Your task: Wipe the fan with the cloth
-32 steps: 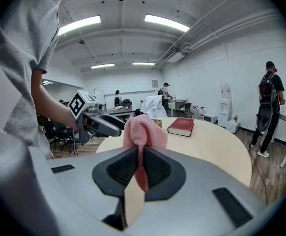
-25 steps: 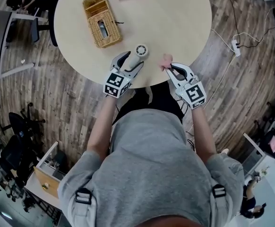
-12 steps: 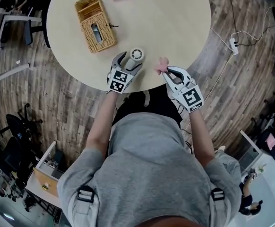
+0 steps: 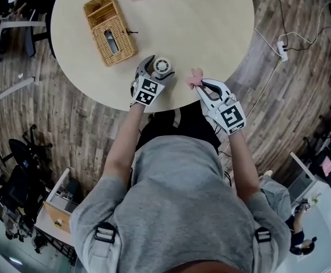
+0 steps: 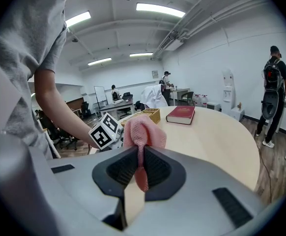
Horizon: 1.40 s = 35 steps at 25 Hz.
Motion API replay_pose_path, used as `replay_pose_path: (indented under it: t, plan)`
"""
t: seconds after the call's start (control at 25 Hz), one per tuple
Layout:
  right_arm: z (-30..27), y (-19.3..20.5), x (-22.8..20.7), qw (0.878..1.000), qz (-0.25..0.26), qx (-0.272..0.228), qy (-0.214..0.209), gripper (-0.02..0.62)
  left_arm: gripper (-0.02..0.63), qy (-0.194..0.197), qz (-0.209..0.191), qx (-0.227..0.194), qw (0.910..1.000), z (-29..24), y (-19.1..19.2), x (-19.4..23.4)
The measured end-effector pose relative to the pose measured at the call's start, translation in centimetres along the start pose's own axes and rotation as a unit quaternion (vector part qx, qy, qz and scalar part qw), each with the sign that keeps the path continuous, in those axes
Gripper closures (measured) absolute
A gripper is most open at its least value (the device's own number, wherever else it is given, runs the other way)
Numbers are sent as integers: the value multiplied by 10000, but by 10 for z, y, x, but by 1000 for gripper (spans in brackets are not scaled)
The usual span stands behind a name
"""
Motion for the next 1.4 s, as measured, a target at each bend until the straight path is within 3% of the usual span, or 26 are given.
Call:
replay_pose_path:
  t: [0.32, 0.44, 0.6, 1.2, 1.4]
  plan:
    - [0, 0, -6, 9999, -90, -10, -55, 560, 186, -49, -304, 485, 9983, -19, 2, -5]
    - [1, -1, -6, 9999, -133, -18, -59, 560, 189, -131, -527, 390, 9978, -20, 6, -6]
    - [2, -4, -5, 9999, 42, -71, -58, 560, 189, -130, -521, 337, 9980, -17, 7, -5]
    - [2, 6, -14, 10000, -57, -12, -72, 560, 213, -169, -257, 345, 9989, -24, -2, 3]
    - [3, 3, -12, 9999, -106, -20, -66, 560, 216, -54, -372, 440, 9983, -18, -1, 2]
Point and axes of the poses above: the fingertips, and each gripper's own axes: z backward along the fingers, x to its left, y out of its underside, the point moved 6 cm from there along z, backward along the fingers, and after that the axes turned 11 degrees about x, right-handed, at the moved point
